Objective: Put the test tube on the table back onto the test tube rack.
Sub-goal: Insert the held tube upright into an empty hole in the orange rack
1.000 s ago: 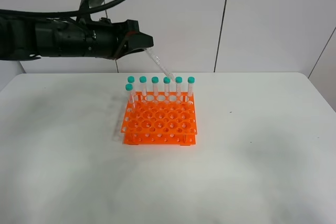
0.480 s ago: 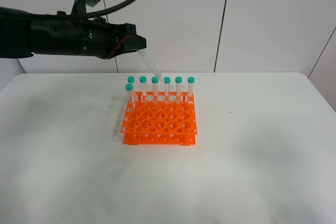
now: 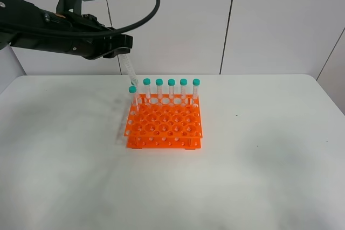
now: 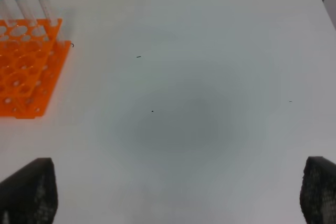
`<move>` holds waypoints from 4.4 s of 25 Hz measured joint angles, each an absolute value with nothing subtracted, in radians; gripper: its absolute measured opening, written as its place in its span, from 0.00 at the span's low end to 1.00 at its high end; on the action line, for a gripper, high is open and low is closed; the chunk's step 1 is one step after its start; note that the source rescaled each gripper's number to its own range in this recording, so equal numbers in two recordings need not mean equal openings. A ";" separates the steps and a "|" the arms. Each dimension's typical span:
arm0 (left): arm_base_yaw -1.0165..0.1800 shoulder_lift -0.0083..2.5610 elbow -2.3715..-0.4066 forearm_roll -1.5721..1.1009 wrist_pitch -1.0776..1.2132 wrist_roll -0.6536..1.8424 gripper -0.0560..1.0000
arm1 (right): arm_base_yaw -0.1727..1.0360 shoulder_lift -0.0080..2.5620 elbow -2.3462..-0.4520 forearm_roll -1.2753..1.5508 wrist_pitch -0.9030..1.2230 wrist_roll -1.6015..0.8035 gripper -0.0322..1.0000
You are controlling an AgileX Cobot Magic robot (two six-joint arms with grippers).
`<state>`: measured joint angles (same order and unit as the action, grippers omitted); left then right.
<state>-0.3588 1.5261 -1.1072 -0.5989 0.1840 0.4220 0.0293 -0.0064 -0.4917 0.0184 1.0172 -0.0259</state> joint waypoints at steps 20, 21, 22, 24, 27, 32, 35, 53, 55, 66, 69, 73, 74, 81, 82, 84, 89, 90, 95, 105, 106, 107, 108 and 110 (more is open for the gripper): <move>-0.402 1.526 -0.922 -0.301 -0.216 0.262 0.05 | 0.029 -0.006 -0.492 0.018 1.017 -0.026 1.00; -0.406 1.526 -0.920 -0.301 -0.219 0.287 0.05 | 0.029 -0.006 -0.492 0.018 1.017 -0.026 1.00; -0.411 1.526 -0.920 -0.301 -0.219 0.311 0.05 | 0.029 -0.006 -0.492 0.018 1.017 -0.026 1.00; -0.433 1.526 -0.921 -0.301 -0.207 0.341 0.05 | 0.029 -0.006 -0.492 0.018 1.017 -0.026 1.00; -0.473 1.526 -0.950 -0.300 -0.103 0.357 0.05 | 0.029 -0.006 -0.492 0.018 1.017 -0.026 1.00; -0.491 1.530 -1.065 -0.301 0.069 0.358 0.05 | 0.029 -0.006 -0.492 0.018 1.017 -0.026 1.00; -0.491 1.570 -1.153 -0.301 0.147 0.358 0.05 | 0.029 -0.006 -0.492 0.018 1.017 -0.026 1.00; -0.432 1.837 -1.368 -0.272 0.250 0.347 0.05 | 0.029 -0.006 -0.492 0.018 1.017 -0.026 1.00; -0.432 1.849 -1.368 -0.272 0.253 0.348 0.05 | 0.029 -0.006 -0.492 0.018 1.017 -0.026 1.00; -0.432 1.881 -1.368 -0.271 0.245 0.345 0.05 | 0.029 -0.006 -0.492 0.018 1.017 -0.026 1.00; -0.430 1.886 -1.372 -0.271 0.218 0.344 0.05 | 0.029 -0.006 -0.492 0.018 1.017 -0.026 1.00; -0.419 1.906 -1.376 -0.271 0.221 0.344 0.05 | 0.029 -0.006 -0.492 0.018 1.017 -0.026 1.00; -0.417 1.911 -1.376 -0.271 0.222 0.344 0.05 | 0.029 -0.006 -0.492 0.018 1.017 -0.026 1.00; -0.414 1.927 -1.376 -0.271 0.222 0.343 0.05 | 0.029 -0.006 -0.492 0.018 1.017 -0.026 1.00; -0.414 1.931 -1.376 -0.271 0.219 0.343 0.05 | 0.029 -0.006 -0.492 0.018 1.017 -0.026 1.00; -0.414 1.936 -1.376 -0.271 0.220 0.343 0.05 | 0.029 -0.006 -0.492 0.018 1.017 -0.026 1.00; -0.409 1.937 -1.376 -0.273 0.222 0.325 0.05 | 0.029 -0.006 -0.492 0.019 1.017 -0.026 1.00; -0.409 1.937 -1.375 -0.274 0.222 0.320 0.05 | 0.029 -0.006 -0.492 0.019 1.017 -0.026 1.00; -0.406 1.938 -1.338 -0.274 0.181 0.314 0.05 | 0.029 -0.006 -0.492 0.019 1.017 -0.026 1.00; -0.406 1.942 -1.334 -0.276 0.141 0.290 0.05 | 0.029 -0.006 -0.492 0.019 1.017 -0.026 1.00; -0.406 1.942 -1.334 -0.276 0.140 0.290 0.05 | 0.029 -0.006 -0.492 0.019 1.017 -0.026 1.00; -0.406 1.942 -1.334 -0.276 0.138 0.290 0.05 | 0.029 -0.006 -0.492 0.019 1.017 -0.026 1.00; -0.406 1.942 -1.334 -0.276 0.135 0.290 0.05 | 0.029 -0.006 -0.492 0.019 1.017 -0.026 1.00; -0.406 1.944 -1.334 -0.276 0.132 0.290 0.05 | 0.029 -0.006 -0.492 0.019 1.017 -0.026 1.00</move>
